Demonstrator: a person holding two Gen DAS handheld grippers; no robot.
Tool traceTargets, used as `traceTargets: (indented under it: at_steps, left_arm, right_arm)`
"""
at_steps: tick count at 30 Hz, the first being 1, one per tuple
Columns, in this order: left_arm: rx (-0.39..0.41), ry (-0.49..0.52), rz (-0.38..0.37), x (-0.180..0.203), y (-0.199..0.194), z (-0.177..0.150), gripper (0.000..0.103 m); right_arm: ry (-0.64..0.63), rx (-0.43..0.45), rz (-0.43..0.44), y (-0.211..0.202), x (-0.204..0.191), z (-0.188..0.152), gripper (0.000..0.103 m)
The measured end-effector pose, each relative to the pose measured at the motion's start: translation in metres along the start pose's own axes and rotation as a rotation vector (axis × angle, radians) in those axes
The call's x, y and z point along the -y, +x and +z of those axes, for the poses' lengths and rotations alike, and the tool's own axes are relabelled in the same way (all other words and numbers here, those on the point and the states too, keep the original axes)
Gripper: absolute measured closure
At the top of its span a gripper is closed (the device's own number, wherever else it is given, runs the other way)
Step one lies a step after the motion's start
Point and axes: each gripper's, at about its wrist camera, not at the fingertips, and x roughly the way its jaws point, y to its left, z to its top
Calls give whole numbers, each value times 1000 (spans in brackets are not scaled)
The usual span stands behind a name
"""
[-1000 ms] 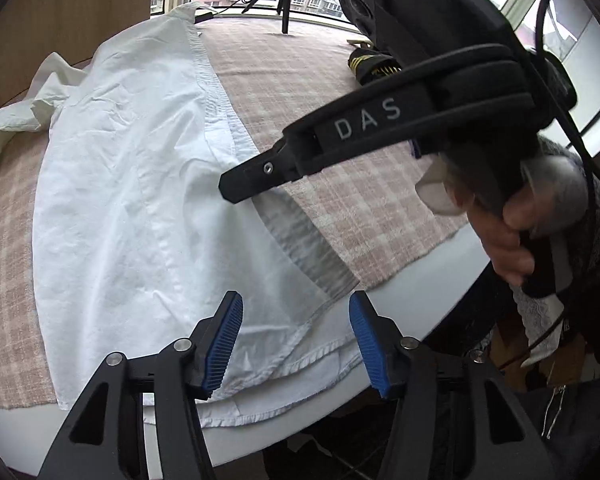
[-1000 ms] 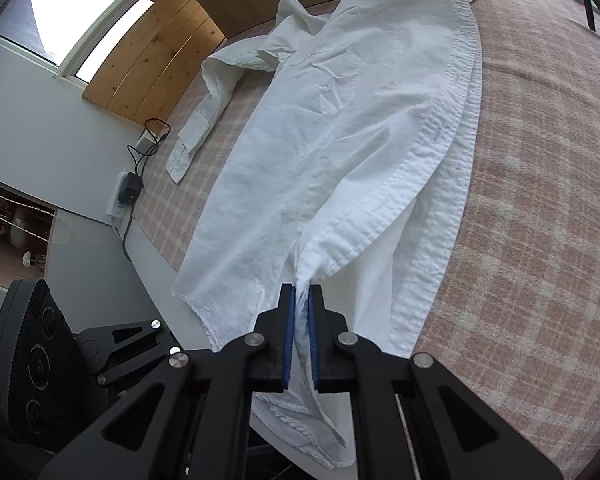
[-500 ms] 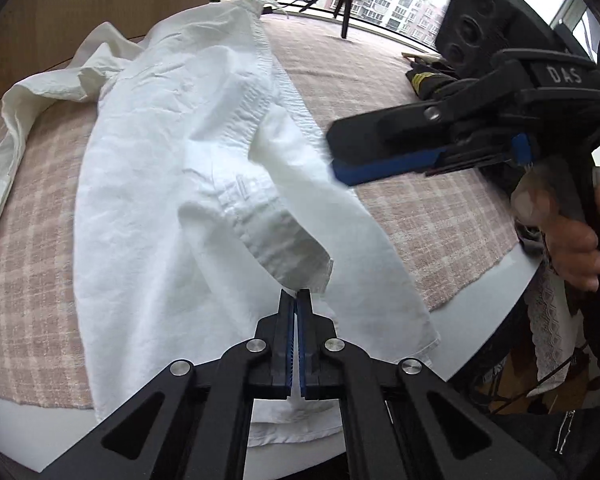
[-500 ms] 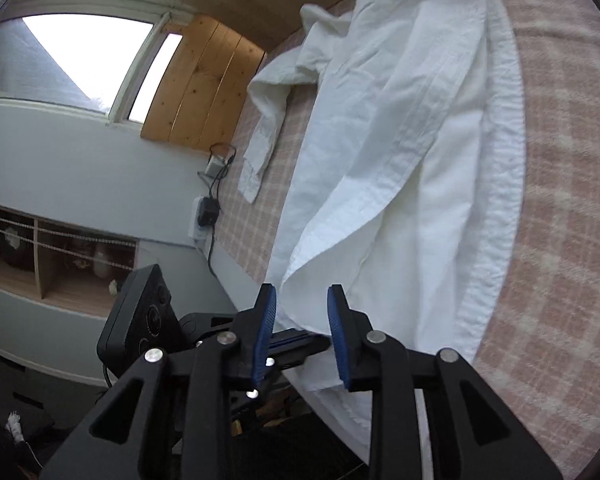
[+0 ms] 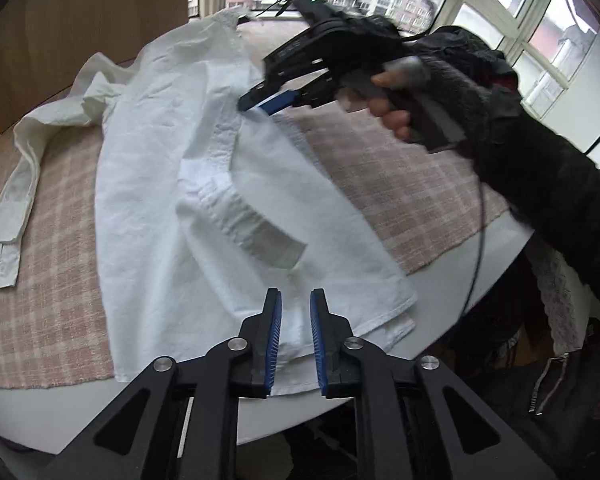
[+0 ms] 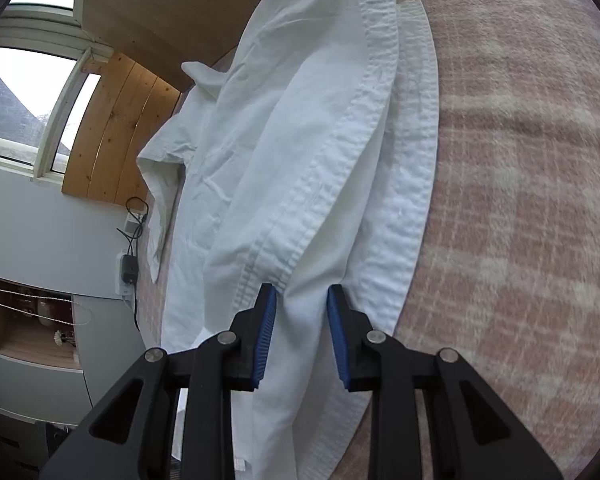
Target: Fold clothes
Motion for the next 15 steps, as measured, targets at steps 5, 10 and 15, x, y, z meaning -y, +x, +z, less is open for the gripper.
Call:
traceTargets:
  at_steps: [5,10,15]
  left_arm:
    - [-59,125,-86,39,48,7,79]
    - [-174,154,-140,42,84,0,79]
    - [-177,152,-175,42,75,2,79]
  right_arm:
    - [10,21,40,0,9,13,76]
    - [-6,74,60,-13,11,11,102]
    - [-103,183,-102,-54,9,6,102]
